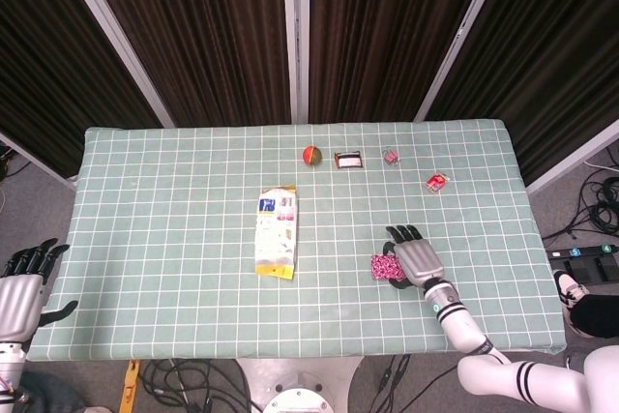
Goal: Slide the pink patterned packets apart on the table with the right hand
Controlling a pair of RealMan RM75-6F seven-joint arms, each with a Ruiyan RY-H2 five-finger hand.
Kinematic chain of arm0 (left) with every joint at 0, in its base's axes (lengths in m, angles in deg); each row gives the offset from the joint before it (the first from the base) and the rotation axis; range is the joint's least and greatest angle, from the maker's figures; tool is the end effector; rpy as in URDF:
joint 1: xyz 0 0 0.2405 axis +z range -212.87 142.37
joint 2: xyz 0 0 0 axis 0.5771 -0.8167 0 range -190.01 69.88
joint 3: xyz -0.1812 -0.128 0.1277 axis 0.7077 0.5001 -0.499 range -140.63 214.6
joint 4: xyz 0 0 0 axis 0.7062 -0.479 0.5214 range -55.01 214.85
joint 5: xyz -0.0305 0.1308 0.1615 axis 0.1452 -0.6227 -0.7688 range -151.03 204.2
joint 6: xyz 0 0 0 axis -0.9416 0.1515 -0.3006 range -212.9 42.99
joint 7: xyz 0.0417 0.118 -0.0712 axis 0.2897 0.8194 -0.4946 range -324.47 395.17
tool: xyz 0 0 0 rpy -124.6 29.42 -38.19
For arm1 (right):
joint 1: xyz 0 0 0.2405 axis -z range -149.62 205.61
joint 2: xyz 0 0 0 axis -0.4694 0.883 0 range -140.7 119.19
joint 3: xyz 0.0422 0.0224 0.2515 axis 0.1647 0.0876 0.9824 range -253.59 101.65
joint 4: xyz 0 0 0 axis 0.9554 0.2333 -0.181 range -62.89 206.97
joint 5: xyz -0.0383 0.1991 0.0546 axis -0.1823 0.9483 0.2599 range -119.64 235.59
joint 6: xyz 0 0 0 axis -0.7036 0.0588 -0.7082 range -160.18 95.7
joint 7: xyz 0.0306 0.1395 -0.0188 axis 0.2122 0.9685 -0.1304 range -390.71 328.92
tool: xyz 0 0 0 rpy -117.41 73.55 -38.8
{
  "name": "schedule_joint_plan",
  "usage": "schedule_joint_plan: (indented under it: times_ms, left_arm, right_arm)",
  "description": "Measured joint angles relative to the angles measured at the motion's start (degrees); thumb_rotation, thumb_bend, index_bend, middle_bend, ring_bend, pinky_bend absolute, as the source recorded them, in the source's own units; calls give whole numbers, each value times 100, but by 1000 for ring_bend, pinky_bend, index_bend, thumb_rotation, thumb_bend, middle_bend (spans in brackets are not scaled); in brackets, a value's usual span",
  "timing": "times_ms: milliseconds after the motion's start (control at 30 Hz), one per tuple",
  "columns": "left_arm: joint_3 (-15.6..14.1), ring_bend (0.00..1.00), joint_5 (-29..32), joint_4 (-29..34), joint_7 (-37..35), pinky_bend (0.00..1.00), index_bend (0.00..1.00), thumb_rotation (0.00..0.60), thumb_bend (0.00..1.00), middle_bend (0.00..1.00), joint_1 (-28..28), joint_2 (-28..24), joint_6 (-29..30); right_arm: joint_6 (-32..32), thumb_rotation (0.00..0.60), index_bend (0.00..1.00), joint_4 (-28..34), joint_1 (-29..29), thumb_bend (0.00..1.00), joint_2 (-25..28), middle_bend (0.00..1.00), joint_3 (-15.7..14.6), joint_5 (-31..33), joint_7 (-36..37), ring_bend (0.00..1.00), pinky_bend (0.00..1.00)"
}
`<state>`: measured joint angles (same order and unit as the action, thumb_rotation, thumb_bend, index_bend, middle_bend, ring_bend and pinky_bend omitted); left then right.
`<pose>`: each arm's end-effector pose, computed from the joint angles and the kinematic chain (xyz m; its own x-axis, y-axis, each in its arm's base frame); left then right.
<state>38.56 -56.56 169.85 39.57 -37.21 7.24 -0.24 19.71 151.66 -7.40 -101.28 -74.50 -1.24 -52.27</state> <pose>-0.3316 0.1599 0.1436 0.4446 0.0576 0.8939 0.8900 0.0839 -0.4481 -0.2363 -0.2964 -0.0436 0.5005 -0.4553 0.7364 -0.8657 -0.2531 0.4319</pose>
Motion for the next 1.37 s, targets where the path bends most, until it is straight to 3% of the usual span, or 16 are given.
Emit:
schedule_joint_plan:
  times_ms: [633, 800, 1000, 1367]
  left_arm:
    - [2, 172, 24, 7, 26, 158, 228, 600, 8, 225, 8, 11, 15]
    - [13, 172, 43, 11, -4, 158, 229, 600, 7, 225, 19, -1, 32]
    - [49, 173, 115, 13, -7, 158, 229, 600, 8, 226, 45, 4, 73]
    - [197, 173, 273, 135, 338, 158, 229, 600, 8, 225, 119, 137, 327]
  right_arm:
    - [-180, 525, 281, -227, 12, 137, -53, 51, 25, -165, 8, 0, 0]
    - [22, 520, 245, -80, 99, 139, 95, 50, 87, -309, 210, 0, 0]
    - [966, 538, 219, 267, 525, 143, 647, 50, 252, -640, 809, 0, 0]
    - [3235, 546, 208, 892, 2181, 145, 1862, 50, 261, -1294, 2246, 0, 0]
